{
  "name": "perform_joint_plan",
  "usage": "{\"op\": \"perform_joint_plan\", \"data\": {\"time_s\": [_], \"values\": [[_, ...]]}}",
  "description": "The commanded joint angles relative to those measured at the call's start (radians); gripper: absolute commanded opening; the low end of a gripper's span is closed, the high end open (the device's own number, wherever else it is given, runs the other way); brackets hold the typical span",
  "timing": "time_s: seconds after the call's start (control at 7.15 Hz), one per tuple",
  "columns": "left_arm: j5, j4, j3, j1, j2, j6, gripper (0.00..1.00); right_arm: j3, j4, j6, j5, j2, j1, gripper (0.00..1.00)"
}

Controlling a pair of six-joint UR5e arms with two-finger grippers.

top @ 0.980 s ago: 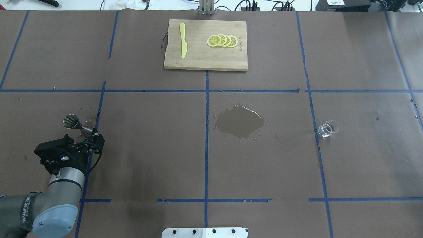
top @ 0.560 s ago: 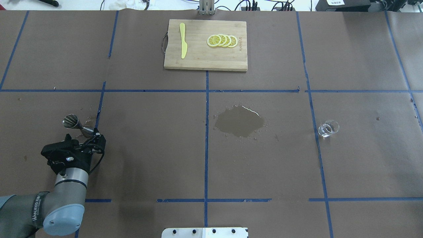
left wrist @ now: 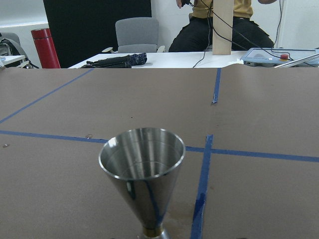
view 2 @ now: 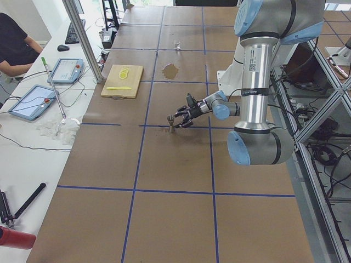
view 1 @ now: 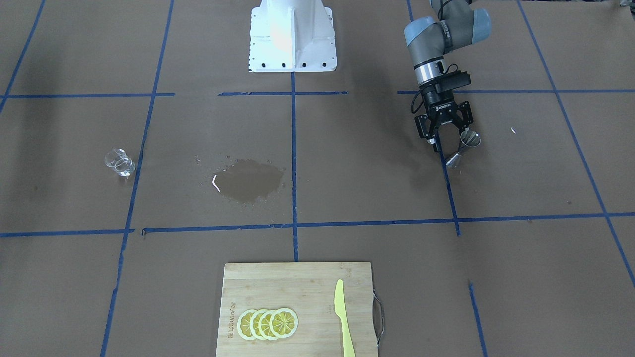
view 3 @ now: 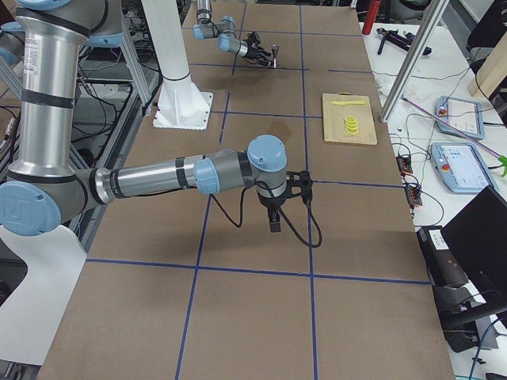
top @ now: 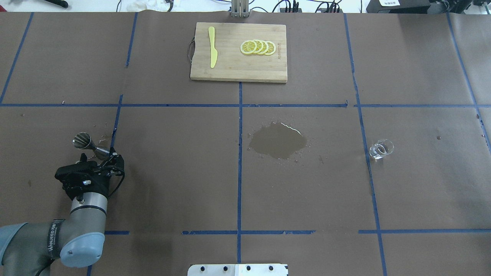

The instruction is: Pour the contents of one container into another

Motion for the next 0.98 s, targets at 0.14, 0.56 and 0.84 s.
{"op": "perform_joint_plan", "data": {"time_s": [0.14, 0.56, 0.84], "values": [[0.023, 0.000, 0.031, -0.045, -0.002, 0.007, 0.82, -0.001, -0.003, 0.000, 0.001, 0.002, 0.000, 1.00], [0.023, 0.000, 0.040, -0.046, -0.011, 0.008, 0.69, -0.006, -0.003, 0.000, 0.001, 0.003, -0.002, 1.00], [0.023, -0.002, 0.054, -0.047, -0.026, 0.005, 0.60, -0.006, -0.005, 0.000, 0.001, 0.003, -0.002, 1.00]]}}
